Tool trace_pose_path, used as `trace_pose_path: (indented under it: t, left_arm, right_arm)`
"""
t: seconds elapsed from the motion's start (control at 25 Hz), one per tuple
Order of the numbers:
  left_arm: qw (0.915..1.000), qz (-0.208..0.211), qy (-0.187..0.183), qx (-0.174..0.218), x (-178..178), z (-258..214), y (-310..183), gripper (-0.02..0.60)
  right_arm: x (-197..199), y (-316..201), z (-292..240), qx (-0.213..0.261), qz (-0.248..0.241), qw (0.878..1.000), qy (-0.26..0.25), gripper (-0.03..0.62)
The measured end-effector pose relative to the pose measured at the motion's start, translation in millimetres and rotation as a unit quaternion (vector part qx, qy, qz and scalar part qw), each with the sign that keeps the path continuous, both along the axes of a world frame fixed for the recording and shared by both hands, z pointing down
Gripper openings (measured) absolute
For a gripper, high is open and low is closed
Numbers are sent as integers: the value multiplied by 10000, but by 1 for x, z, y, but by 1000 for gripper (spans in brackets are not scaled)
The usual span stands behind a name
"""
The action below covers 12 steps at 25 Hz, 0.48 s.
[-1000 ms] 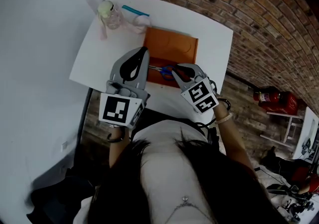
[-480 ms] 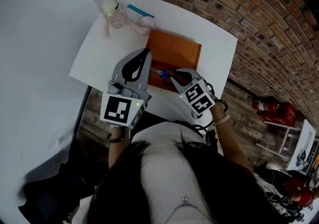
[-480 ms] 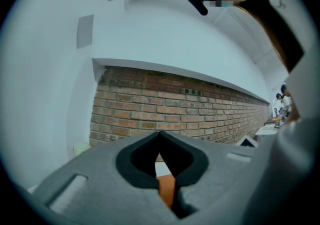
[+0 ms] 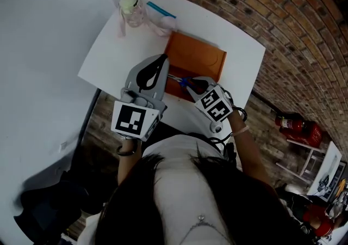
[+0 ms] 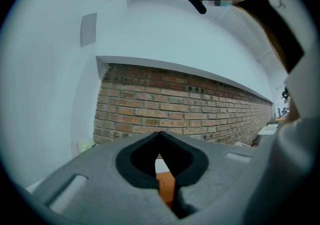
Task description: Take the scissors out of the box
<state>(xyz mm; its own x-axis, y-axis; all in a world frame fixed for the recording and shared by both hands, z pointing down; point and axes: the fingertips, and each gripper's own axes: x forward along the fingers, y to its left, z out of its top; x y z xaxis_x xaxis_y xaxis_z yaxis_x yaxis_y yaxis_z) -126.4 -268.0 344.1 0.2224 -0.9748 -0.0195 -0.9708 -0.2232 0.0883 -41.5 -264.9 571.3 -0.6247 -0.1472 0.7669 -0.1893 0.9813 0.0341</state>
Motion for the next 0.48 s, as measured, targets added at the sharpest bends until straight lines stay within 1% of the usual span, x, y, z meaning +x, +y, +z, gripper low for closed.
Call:
trace_pose_path:
  t: [0.2,0.48]
  left_arm:
    - [9998,-52,-74,-183,-8,9,3,0]
    - [9999,-100,-9,-105,-12,6,3,0]
  right_arm:
    - [-3,1,11,-121,-81,9998,140,92]
    - [-9,-1,25,-241,-145,9991,309,98]
